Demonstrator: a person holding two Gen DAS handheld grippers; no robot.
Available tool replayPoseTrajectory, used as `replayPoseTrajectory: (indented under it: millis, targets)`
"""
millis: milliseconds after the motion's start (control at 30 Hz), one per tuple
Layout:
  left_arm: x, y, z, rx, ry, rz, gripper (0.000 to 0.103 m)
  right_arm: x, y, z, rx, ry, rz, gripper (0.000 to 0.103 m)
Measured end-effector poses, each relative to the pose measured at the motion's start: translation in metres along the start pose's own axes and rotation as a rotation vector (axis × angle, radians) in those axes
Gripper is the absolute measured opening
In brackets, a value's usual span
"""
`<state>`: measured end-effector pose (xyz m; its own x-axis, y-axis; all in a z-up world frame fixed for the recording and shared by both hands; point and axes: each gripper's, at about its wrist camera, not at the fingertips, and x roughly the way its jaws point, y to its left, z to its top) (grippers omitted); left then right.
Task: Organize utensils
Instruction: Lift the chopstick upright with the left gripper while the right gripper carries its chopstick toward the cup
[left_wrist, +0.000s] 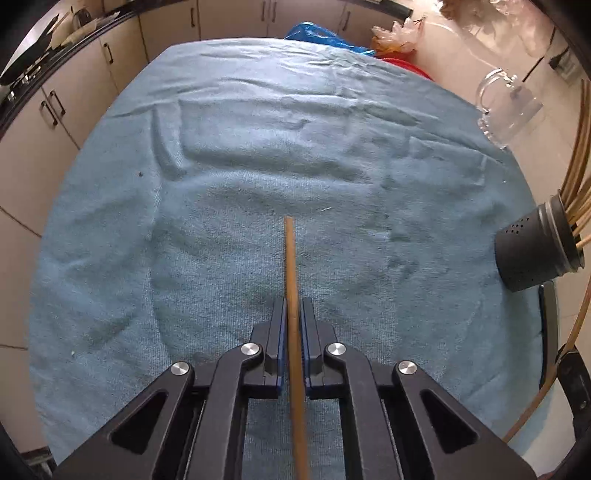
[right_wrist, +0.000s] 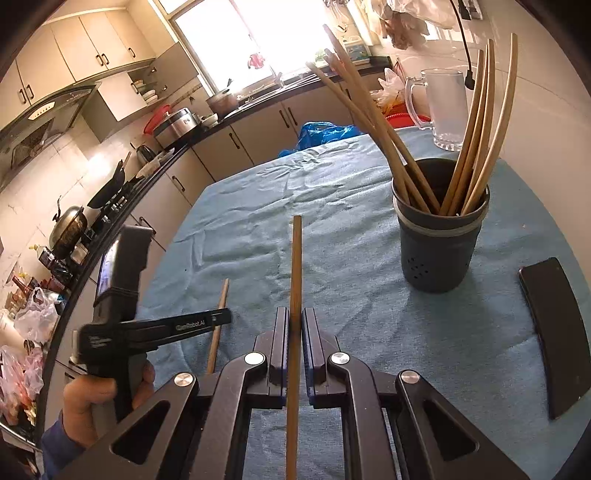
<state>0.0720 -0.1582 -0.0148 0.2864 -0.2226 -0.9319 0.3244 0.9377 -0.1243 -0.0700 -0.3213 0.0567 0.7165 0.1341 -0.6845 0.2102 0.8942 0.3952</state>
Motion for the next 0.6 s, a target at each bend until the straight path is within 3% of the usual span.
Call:
replayPoseTrajectory:
  millis: [67, 133, 400, 600]
  targets:
    - [-0.002, 0.002, -0.002, 0.005, -0.008, -0.007, 0.006, -0.002, 0.0, 0.0, -0.002, -0.005, 0.0, 0.008]
    - [-0.013, 0.005, -0.008, -0.004, -0.03, -0.061, 0.006, -0.005, 0.0, 0.0, -0.005, -0.011, 0.001, 0.008]
    - [-0.094, 0.009, -0.02, 0.007, -0.243, -0.144, 0.006, -0.024, 0.0, 0.003, -0.023, -0.079, 0.009, 0.008]
    - [-0.133, 0.01, -0.027, 0.008, -0.342, -0.176, 0.006, -0.038, 0.003, 0.005, -0.035, -0.146, 0.014, 0.008]
